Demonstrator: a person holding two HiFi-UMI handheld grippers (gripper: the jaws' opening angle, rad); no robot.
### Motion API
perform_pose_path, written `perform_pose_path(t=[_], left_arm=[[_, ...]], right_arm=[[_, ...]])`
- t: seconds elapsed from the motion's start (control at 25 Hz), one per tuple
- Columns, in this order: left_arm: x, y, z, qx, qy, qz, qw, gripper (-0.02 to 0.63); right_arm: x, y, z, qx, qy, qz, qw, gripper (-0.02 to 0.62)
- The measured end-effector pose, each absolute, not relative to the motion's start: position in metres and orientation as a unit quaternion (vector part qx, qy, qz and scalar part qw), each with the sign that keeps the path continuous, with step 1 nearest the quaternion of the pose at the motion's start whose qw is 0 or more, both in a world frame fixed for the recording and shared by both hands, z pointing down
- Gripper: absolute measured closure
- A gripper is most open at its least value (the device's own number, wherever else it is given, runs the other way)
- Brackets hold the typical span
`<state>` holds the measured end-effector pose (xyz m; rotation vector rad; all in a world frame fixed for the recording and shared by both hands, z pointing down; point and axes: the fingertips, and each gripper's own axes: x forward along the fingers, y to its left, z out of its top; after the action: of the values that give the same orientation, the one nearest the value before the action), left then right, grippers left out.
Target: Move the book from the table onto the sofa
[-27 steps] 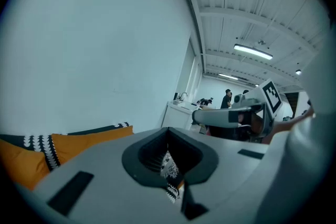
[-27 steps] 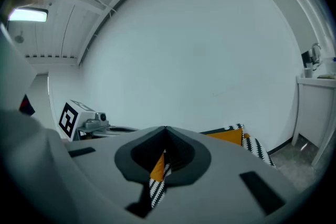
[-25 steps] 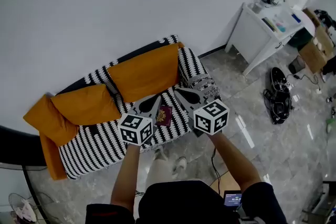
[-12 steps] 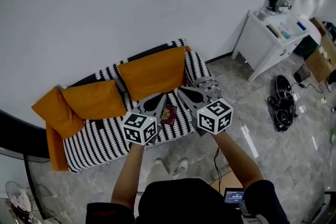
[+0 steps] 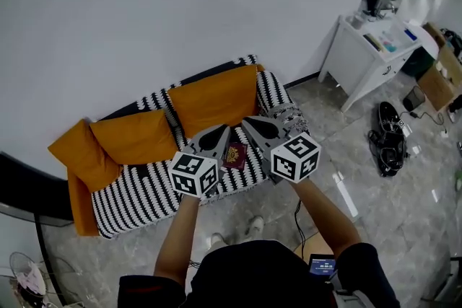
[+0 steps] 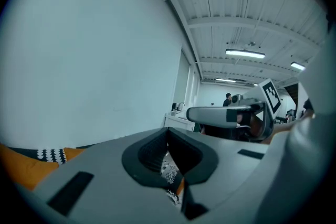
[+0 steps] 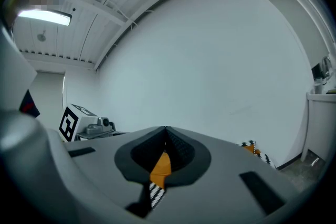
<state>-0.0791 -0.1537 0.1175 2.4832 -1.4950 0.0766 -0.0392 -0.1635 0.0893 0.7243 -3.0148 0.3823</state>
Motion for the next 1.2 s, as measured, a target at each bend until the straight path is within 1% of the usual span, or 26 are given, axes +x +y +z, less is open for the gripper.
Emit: perform_pose_path(t=[0.88, 1.2], left_arm=[[-0.162, -0.032, 0.081, 0.882, -0.466, 0.004, 0.076, 0.589], [-0.181, -0.003, 0.083, 0.894, -0.442, 0.0, 0.07, 0.589]], right_arm=[[-0.122, -0.036, 0.057, 0.288, -0.953, 0.092, -0.003, 0.58], [-0.143, -0.004, 0.061, 0.319, -0.944, 0.083, 0.003, 0.58]])
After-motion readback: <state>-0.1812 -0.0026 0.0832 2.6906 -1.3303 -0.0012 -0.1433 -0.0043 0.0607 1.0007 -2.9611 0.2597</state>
